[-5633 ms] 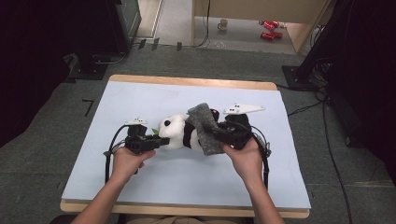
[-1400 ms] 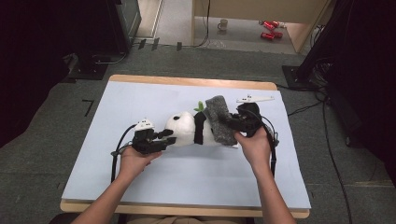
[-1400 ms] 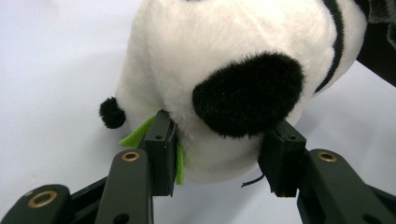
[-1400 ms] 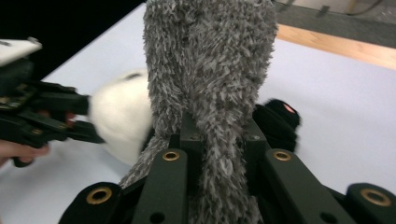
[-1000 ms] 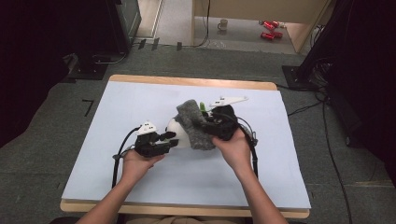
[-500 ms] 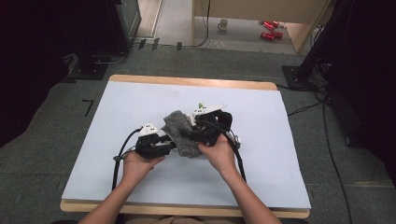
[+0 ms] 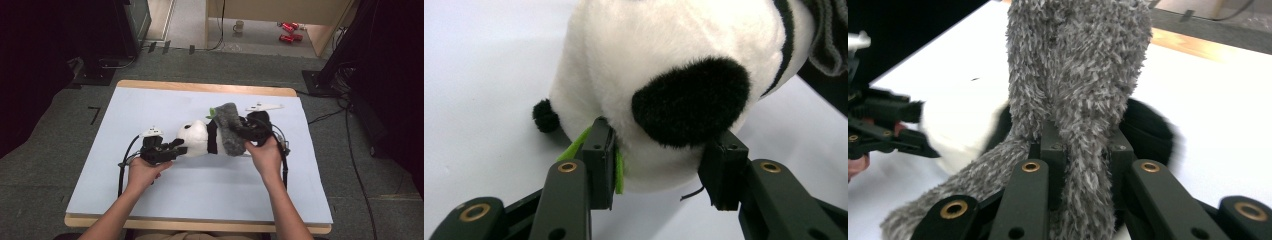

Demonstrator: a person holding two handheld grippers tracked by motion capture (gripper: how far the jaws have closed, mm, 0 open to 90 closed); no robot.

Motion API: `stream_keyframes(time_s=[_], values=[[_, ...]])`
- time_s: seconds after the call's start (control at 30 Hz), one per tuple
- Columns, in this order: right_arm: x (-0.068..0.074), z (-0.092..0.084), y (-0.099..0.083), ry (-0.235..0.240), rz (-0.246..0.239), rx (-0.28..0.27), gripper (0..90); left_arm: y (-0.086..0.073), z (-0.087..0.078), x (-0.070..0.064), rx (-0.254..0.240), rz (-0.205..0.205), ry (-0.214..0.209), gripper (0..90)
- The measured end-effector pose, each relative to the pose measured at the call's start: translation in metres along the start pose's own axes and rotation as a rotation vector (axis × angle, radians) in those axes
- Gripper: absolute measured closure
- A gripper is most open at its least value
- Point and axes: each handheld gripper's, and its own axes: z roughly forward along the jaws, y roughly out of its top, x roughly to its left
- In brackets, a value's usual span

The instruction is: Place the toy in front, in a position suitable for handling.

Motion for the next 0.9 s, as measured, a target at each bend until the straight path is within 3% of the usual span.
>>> stream_keyframes(time_s=[0.13, 0.43, 0.57, 0.77, 0.9], values=[[-0.019, -0.009, -0.009, -0.006, 0.057, -0.031, 77.5, 0.003, 0.001, 0.001, -0.002, -0.007, -0.005, 55.4], [-0.032, -0.015, -0.020, -0.069, 0.088, -0.055, 77.2, 0.007, 0.003, 0.004, 0.001, -0.020, -0.013, 55.6], [-0.041, -0.014, -0.027, -0.045, 0.146, -0.070, 77.5, 0.007, 0.003, 0.004, 0.006, -0.012, -0.011, 55.6], [-0.043, -0.013, -0.028, -0.092, 0.126, -0.057, 77.7, 0.008, 0.003, 0.003, 0.008, -0.012, -0.009, 55.6], [-0.046, -0.017, -0.027, -0.098, 0.143, -0.054, 77.8, 0.008, 0.003, 0.003, 0.009, -0.009, -0.008, 55.8]])
